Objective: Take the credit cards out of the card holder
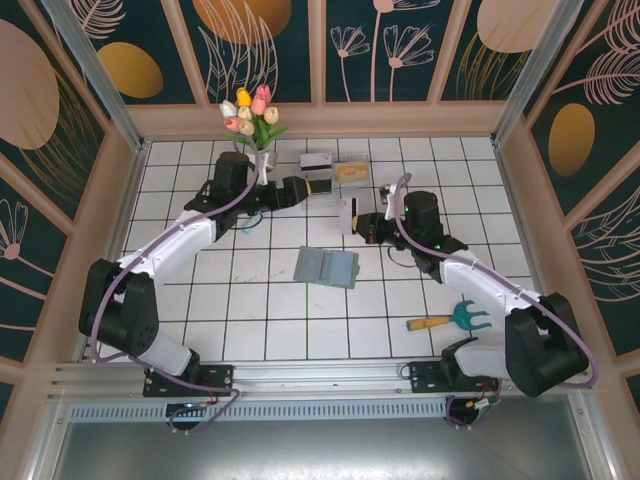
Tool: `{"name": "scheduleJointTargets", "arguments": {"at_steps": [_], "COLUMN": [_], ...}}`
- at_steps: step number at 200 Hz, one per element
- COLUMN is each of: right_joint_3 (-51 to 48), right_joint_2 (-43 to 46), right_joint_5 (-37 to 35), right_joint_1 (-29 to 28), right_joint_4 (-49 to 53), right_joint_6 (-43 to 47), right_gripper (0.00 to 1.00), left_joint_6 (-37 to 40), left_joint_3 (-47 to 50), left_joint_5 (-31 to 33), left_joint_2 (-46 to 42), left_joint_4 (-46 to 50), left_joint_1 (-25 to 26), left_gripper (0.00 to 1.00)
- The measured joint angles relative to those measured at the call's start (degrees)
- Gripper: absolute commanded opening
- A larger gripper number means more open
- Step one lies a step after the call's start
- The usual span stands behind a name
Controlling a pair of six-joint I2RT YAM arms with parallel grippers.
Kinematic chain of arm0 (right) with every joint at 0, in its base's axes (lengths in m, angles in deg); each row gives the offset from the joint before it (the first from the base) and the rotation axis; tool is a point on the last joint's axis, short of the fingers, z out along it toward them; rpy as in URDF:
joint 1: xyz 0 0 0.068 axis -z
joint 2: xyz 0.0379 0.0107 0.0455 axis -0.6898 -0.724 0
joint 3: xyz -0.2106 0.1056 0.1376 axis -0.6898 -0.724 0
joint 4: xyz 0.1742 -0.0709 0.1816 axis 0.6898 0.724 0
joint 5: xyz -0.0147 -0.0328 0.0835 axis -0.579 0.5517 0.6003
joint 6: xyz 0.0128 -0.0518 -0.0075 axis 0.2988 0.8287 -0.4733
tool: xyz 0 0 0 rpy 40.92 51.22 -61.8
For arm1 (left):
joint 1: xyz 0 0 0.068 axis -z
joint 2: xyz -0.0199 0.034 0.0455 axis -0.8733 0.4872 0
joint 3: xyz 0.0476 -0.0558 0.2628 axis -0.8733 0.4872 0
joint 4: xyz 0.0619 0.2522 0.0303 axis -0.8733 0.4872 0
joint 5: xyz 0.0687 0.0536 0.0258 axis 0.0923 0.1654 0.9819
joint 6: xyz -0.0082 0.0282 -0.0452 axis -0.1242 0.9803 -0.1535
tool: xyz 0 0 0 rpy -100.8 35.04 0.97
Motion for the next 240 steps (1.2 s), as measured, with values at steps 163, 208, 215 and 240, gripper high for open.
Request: {"name": "scheduleJointTargets", "arguments": {"at_steps": [163,208,215,240], "right_joint_3": [28.3,30.6,30.8,31.1], "right_joint_2": [-15.3,-17.1,-17.2,-17.5], "right_joint_5": [25.5,28.9,29.2,30.3], "right_joint_1": [2.1,2.2,2.3,2.6], "right_joint_4": [6.8,8.8,8.7,8.6], "right_joint_6": [19.4,20.6,20.6,20.4], "right_gripper": [0.0,0.0,0.0,0.0], "left_joint_6": [-0.3,-1.7,-1.7,-2.1], "left_joint_3": [0.4,-0.6,-0.6,-0.8], "left_joint_5": [-18.8,-22.1,-22.3,-22.7], "left_joint_2": [-0.2,0.4,0.5,1.2], "left_joint_4": [-21.4,-28.3,-28.7,-29.9], "left_joint_1": [-2.8,-2.8,-2.8,-3.0], "left_gripper": [0.63,0.36,0.32,0.2]}}
